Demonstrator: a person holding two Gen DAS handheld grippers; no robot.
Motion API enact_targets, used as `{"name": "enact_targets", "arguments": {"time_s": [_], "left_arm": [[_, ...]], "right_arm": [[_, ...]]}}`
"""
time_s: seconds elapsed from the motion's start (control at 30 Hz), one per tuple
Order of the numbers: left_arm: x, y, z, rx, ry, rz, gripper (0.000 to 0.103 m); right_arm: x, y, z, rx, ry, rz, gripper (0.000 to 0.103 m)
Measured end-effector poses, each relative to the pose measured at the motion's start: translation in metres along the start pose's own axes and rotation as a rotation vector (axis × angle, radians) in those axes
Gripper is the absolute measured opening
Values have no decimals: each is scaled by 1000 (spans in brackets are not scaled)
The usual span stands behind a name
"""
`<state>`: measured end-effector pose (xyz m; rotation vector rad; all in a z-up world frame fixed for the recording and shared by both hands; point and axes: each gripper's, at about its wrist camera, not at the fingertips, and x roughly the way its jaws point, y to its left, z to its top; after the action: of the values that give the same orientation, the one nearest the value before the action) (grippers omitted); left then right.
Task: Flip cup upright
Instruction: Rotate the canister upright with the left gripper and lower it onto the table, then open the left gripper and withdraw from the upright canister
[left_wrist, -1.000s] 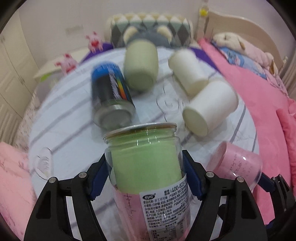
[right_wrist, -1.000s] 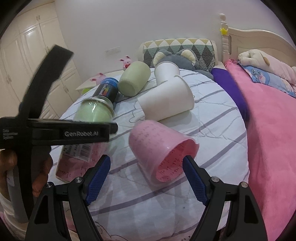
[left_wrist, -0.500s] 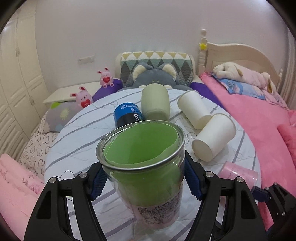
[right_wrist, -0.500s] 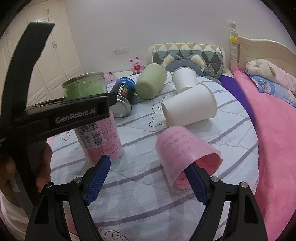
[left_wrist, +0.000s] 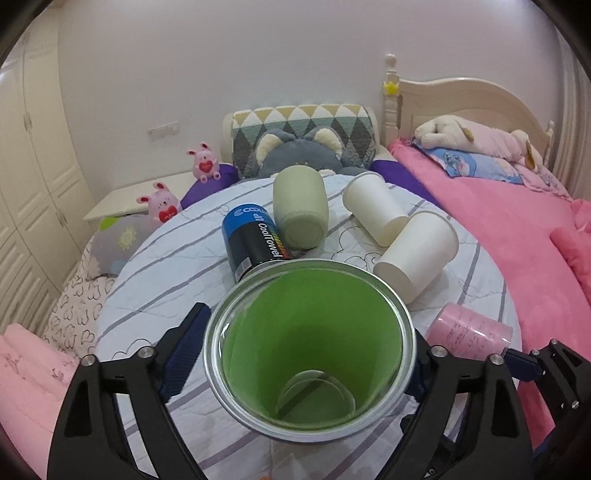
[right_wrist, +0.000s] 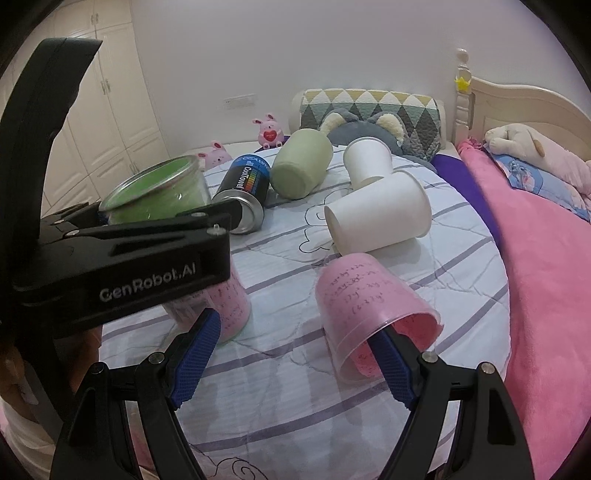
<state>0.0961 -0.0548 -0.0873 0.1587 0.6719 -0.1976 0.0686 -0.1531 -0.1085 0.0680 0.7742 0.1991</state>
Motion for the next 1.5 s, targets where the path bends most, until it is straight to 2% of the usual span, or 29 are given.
{"name": "enact_targets", "arguments": {"time_s": [0.3,0.63,0.83,1.1,1.5], "left_arm": [[-17,15,-7,-49,10,-64,95],[-41,24,-13,-53,-40,-66,99],[-54,35,-15,-79,-56,-90,99],[-82,42,-18,-75,-121,-65,99],[-109,58,-26,-79,-147,-26,99]], "right_arm": [[-12,7,0,-3,-23,-7,82],[-22,21,-1,-22,-46,-37,82],[-36,23,-5,-25,-61,-89,82],[-56,31,-4,-37,-100,-121,82],[-69,55,-6,-80,-130,-122,82]]}}
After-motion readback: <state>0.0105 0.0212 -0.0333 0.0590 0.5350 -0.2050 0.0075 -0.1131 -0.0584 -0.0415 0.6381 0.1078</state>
